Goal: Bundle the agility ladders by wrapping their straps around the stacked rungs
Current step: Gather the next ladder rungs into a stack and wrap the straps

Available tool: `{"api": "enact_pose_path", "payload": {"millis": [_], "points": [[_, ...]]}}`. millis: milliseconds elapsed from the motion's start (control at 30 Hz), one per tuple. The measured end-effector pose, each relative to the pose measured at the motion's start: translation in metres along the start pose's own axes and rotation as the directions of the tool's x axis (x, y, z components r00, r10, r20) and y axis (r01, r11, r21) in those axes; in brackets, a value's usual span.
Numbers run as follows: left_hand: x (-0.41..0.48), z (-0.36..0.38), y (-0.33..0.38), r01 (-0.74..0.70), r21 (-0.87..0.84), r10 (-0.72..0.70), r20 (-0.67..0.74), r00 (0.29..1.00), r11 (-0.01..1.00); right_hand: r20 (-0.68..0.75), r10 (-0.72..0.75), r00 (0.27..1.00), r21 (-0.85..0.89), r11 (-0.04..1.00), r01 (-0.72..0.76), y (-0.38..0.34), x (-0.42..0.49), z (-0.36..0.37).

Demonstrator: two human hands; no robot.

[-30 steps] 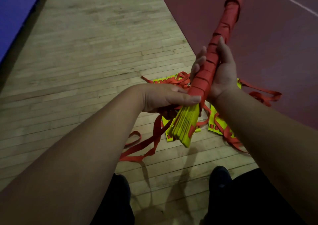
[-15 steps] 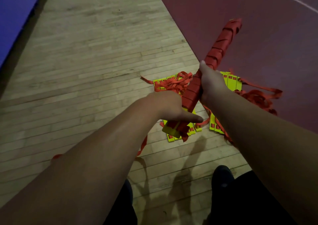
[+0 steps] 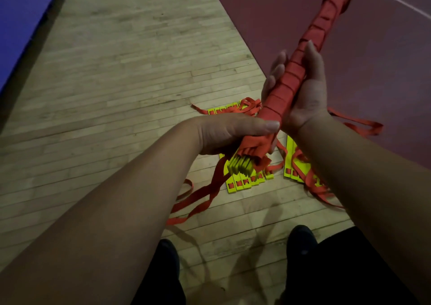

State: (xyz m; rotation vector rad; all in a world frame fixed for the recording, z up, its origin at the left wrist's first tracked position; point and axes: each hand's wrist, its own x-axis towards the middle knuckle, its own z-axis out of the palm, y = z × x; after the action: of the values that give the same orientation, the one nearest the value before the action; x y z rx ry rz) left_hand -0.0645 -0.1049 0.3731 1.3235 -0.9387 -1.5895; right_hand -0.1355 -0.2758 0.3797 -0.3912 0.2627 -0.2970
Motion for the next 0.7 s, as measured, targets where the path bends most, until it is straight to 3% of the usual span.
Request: {"api": "enact_pose_path", "payload": {"millis": [67,133,300,467,533,700], "points": [[-0.001,-0.002,0.006,0.064,0.173,-0.038,-0.148,0.988,0.983,-0.061,0.014,0.998,-0.048,0.999,-0.017,0.001,0.003,-0.002],[-0.004,-0.01,0.009,0.175,0.39,-0.058,-0.294,0.954,0.904,-0.164,0.009,0.986,-0.143,0.989,-0.033,0.005,0.006,-0.007],[-0.008,-0.023,0.008,0.342,0.535,-0.152,-0.367,0.918,0.773,-0.391,-0.044,0.919,-0.301,0.95,-0.082,0.018,0.01,-0.013],[0.005,-0.015,-0.001,0.48,0.737,-0.198,-0.442,0.875,0.476,-0.44,-0.122,0.89,-0.422,0.903,-0.084,0.028,0.019,-0.023],[0.011,-0.01,-0.008,0.494,0.72,-0.167,-0.478,0.862,0.488,-0.441,-0.17,0.881,-0.483,0.872,-0.074,0.03,0.021,-0.027],[0.013,-0.009,-0.012,0.467,0.607,-0.116,-0.526,0.843,0.643,-0.444,-0.173,0.879,-0.474,0.878,-0.067,0.031,0.024,-0.025]]}}
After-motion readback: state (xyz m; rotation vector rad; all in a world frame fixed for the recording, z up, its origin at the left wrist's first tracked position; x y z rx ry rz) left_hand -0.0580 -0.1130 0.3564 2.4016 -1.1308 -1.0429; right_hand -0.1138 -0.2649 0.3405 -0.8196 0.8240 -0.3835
